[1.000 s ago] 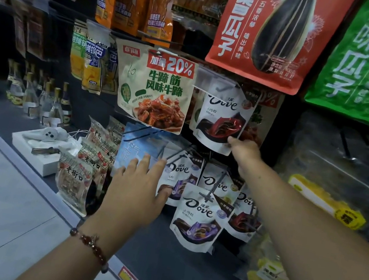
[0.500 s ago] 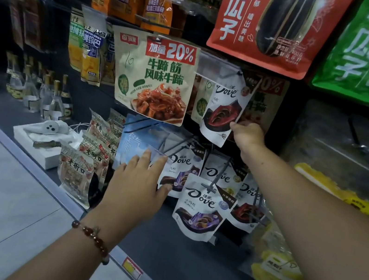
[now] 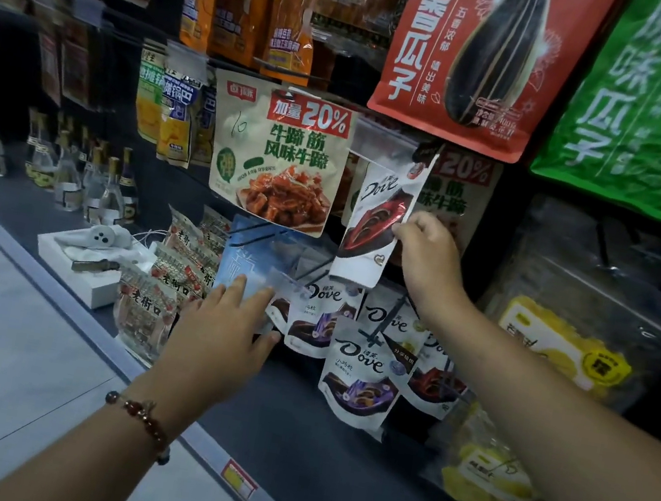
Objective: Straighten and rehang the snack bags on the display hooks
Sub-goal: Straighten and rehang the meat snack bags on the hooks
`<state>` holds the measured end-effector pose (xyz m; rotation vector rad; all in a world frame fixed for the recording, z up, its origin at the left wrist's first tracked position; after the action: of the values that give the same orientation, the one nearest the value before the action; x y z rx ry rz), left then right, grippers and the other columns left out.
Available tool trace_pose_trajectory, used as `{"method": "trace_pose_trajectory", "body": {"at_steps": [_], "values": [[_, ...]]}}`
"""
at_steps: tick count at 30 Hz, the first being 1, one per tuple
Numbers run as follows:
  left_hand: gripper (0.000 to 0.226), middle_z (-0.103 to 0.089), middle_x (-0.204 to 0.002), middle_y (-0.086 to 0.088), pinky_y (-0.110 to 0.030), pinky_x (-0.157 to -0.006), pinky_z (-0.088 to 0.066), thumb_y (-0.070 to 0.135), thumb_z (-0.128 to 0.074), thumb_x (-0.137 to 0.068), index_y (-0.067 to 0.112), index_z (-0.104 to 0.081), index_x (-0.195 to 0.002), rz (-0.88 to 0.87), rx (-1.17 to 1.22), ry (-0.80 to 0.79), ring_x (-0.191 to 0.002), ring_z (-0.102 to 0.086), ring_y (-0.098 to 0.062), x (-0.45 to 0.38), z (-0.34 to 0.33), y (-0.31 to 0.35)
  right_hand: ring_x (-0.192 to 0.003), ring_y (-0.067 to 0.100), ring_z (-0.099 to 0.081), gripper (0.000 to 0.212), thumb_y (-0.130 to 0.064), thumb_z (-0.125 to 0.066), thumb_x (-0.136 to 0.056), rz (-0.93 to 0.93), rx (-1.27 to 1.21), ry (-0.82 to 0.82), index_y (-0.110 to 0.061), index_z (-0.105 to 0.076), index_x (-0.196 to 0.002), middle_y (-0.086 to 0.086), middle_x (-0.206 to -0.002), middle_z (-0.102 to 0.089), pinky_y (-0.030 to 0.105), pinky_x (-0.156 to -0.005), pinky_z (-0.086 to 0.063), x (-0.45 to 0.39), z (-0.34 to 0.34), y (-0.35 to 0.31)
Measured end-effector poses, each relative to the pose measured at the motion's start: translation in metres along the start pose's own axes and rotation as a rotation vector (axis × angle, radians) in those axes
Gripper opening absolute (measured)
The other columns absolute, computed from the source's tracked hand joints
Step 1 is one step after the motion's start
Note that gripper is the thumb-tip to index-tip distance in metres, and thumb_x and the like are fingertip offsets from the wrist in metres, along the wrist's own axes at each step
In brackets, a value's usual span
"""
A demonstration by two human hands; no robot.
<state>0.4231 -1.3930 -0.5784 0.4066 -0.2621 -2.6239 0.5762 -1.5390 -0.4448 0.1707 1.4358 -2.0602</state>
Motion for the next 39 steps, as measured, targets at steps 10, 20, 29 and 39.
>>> {"method": "trace_pose_trajectory", "body": {"at_steps": [10,20,29,39], "values": [[0.056,-0.024,-0.160,-0.005,-0.041,-0.111,-0.032,0.043,-0.032,-0.102,0.028,-0.020,-0.154,0.021,0.144,0.048,-0.145,-0.026,-0.024,0.009,0.010,-0.018,-0.061,0.015,-0.051,0.027,-0.019,-0.049,-0.093,-0.071,-0.152,-0.101,-0.015,-0.045,-0.067,0.000,-0.065,-0.050,0.030,-0.058,-0.038,0.056,-0.004,-0.008],[0.050,-0.071,-0.115,-0.011,-0.052,-0.101,-0.045,0.060,-0.042,-0.094,0.022,-0.058,-0.122,0.441,1.518,-0.445,-0.106,-0.067,-0.031,0.024,-0.061,-0.021,-0.054,0.018,-0.054,0.036,-0.011,-0.048,-0.095,-0.283,-0.381,-0.304,-0.020,-0.049,-0.059,0.001,-0.060,-0.053,0.026,-0.051,-0.040,0.113,-0.039,0.036],[0.022,-0.074,-0.104,-0.014,-0.043,-0.080,-0.056,0.015,-0.058,-0.096,0.004,-0.064,-0.115,0.471,1.489,-0.283,-0.095,-0.070,-0.032,0.015,-0.066,-0.053,-0.080,0.018,-0.065,0.020,-0.017,-0.056,-0.095,-0.464,-0.226,-0.427,-0.019,-0.060,-0.076,0.004,-0.080,-0.067,0.030,-0.076,-0.047,0.157,-0.087,0.111],[0.018,-0.076,-0.095,-0.011,-0.049,-0.086,-0.055,0.018,-0.062,-0.094,0.008,-0.069,-0.107,0.447,1.237,-0.284,-0.093,-0.070,-0.033,0.006,-0.080,-0.063,-0.097,0.019,-0.070,0.011,-0.015,-0.062,-0.094,-0.524,-0.339,-0.272,-0.016,-0.071,-0.101,0.001,-0.099,-0.076,0.031,-0.086,-0.056,0.123,-0.122,0.131]]}}
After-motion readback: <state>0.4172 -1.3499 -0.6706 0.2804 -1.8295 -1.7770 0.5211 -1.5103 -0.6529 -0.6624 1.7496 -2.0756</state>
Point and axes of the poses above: each hand's wrist, its own x-axis away from the middle knuckle, its own z-axis out of the back of the hand, y = z × x, the point moved 8 cm from there along -x, towards the middle knuckle
